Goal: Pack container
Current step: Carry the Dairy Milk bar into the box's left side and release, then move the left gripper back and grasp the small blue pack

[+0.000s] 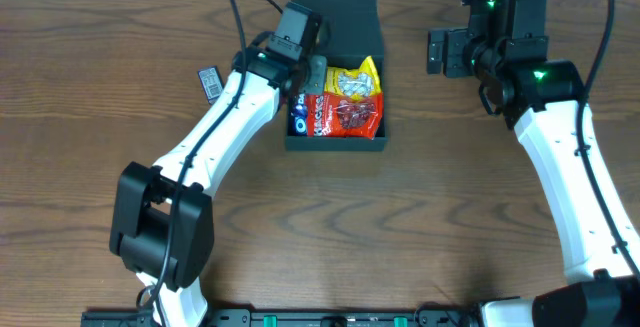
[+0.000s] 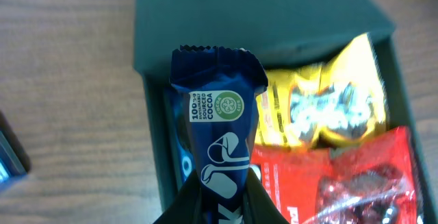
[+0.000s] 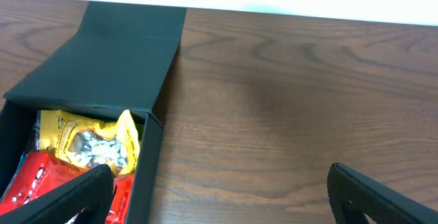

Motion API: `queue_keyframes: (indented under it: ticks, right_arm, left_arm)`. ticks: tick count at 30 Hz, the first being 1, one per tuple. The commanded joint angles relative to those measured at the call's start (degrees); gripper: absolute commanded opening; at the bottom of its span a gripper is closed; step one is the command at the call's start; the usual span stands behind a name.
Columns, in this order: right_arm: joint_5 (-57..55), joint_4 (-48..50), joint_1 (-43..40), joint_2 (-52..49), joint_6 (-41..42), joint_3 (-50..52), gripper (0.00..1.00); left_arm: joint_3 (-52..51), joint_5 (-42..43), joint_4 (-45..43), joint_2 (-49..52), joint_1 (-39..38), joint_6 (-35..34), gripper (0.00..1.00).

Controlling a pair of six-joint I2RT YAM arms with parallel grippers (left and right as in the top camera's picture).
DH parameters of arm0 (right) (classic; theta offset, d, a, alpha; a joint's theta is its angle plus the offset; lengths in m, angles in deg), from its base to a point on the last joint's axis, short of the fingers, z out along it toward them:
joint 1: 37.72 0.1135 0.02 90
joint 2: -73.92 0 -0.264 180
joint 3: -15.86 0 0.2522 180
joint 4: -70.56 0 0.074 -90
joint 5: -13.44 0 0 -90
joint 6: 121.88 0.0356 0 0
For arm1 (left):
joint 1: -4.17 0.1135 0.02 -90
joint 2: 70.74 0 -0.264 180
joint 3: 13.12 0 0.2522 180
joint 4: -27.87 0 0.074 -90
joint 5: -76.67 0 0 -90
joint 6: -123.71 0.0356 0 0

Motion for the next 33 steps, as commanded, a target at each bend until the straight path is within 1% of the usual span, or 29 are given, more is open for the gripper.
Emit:
queue_keyframes:
  ticks: [1, 3, 7, 8, 9, 10, 11, 12, 15, 17, 22, 25, 33]
  right_arm:
    - [-0.6, -0.4, -0.3, 0.2, 0.9, -0.3, 0.99]
    - [-0.6, -0.6, -0.3, 0.2, 0.9, -0.3, 0.99]
    - [-0.6, -0.7, -0.3, 0.2, 0.9, -0.3, 0.99]
    - [-0.6, -0.7, -0.3, 0.2, 0.9, -0.3, 0.99]
    - [-0.6, -0.7, -0.3, 0.2, 0.9, -0.3, 0.99]
    - [-0.6, -0.7, -0.3, 0.2, 0.9, -0.3, 0.99]
    - [-0.6, -0.8, -0.3, 0.2, 0.9, -0.3, 0.99]
    - [-0.6, -0.8, -0.3, 0.2, 0.9, -0.3, 0.99]
    - [-0.6, -0.8, -0.3, 0.2, 0.9, -0.3, 0.99]
    - [-0.6, -0.8, -0.3, 0.2, 0.9, -0.3, 0.99]
    - [-0.6, -0.8, -0.3, 0.2, 0.9, -0.3, 0.99]
    - [-0.6, -0.8, -0.3, 0.2, 0.9, -0.3, 0.99]
    - [-0.2, -1.0, -0.3, 0.2, 2.8, -0.3, 0.99]
  left_arm:
    - [0.7, -1.8, 1.5, 1.7, 0.2, -2.7, 0.06]
    - [0.7, -1.7, 2.3, 2.2, 0.2, -4.2, 0.06]
    - [0.7, -1.8, 2.4, 2.9, 0.2, -4.4, 0.06]
    - [0.7, -1.8, 2.1, 2.9, 0.2, -4.4, 0.09]
    - [0.7, -1.8, 1.7, 2.9, 0.2, -4.4, 0.27]
    - [0.7, -1.8, 1.3, 2.9, 0.2, -4.3, 0.53]
    - [0.7, -1.8, 1.0, 2.9, 0.3, -4.1, 0.65]
    - [0.7, -2.0, 0.7, 2.9, 0.5, -4.1, 0.66]
    - [0.8, -2.9, -0.7, 2.0, 1.1, -3.9, 0.66]
    - [0.8, -3.4, -2.2, 0.7, 1.9, -2.5, 0.66]
    - [0.8, -10.3, -3.5, -2.6, 4.8, -1.8, 0.66]
    - [0.8, -11.7, -3.5, -3.5, 8.2, -1.8, 0.66]
    - [0.7, -10.3, -3.5, -2.6, 18.4, -1.0, 0.68]
